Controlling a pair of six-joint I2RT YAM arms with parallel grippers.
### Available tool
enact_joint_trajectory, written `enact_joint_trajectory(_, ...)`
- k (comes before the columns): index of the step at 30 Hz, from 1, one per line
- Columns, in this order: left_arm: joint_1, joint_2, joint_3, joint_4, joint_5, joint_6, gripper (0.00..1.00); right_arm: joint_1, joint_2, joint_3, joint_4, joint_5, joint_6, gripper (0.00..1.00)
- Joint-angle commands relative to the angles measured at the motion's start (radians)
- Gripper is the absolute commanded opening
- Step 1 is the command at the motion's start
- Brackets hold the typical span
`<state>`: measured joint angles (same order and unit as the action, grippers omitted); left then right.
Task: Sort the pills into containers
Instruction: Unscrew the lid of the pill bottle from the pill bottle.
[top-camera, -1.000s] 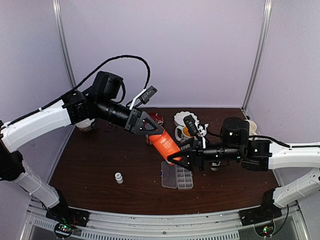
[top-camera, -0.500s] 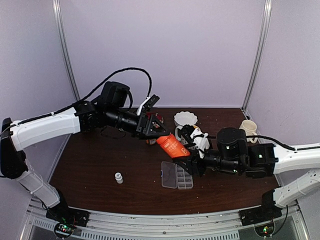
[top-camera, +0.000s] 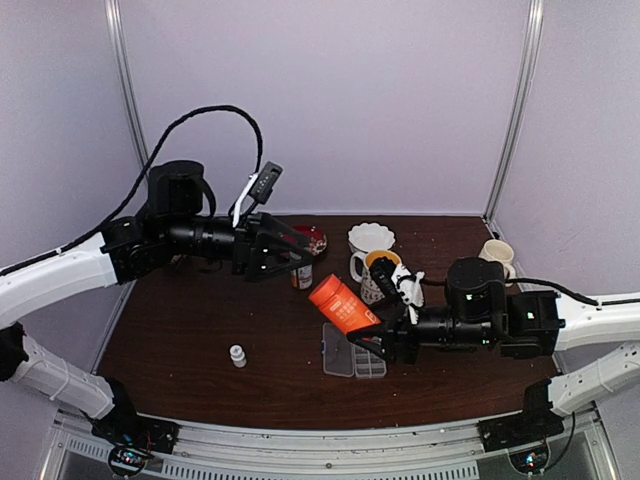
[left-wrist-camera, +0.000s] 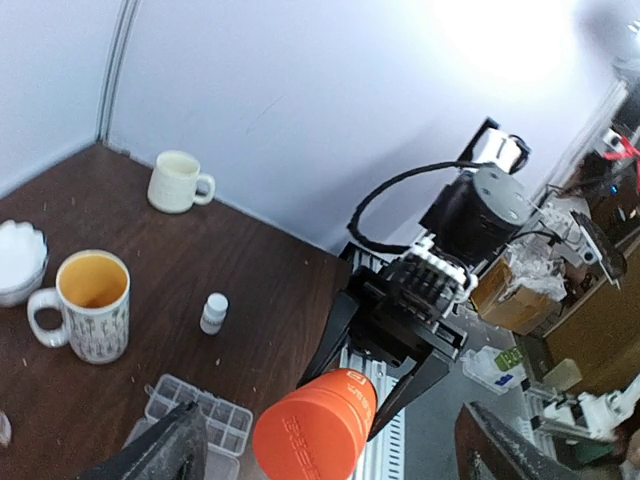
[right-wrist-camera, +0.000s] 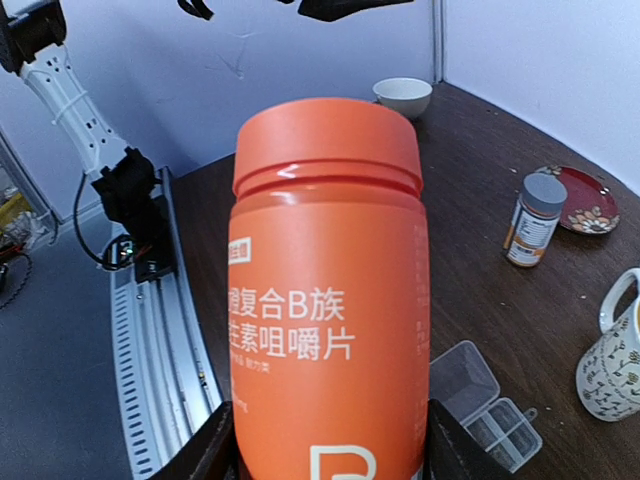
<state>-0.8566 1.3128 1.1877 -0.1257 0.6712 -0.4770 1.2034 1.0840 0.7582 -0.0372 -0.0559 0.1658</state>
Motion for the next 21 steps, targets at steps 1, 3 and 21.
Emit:
enact_joint_trajectory(1,0.004,-0.111,-0.129,0.226,0.092,0.278,0.89,-0.017,-0.039,-0.006,0.081,-0.206,0.064,0.25)
enact_joint_trajectory(3,0.001,-0.164,-0.192,0.255,0.143,0.413,0.89,-0.024,-0.045,-0.012,0.096,-0.252,0.078,0.25)
enact_joint_trajectory(21,-0.056,-0.175,-0.161,-0.217,0.161,1.254,0.97,-0.039,0.095,0.072,0.079,-0.494,0.092,0.26)
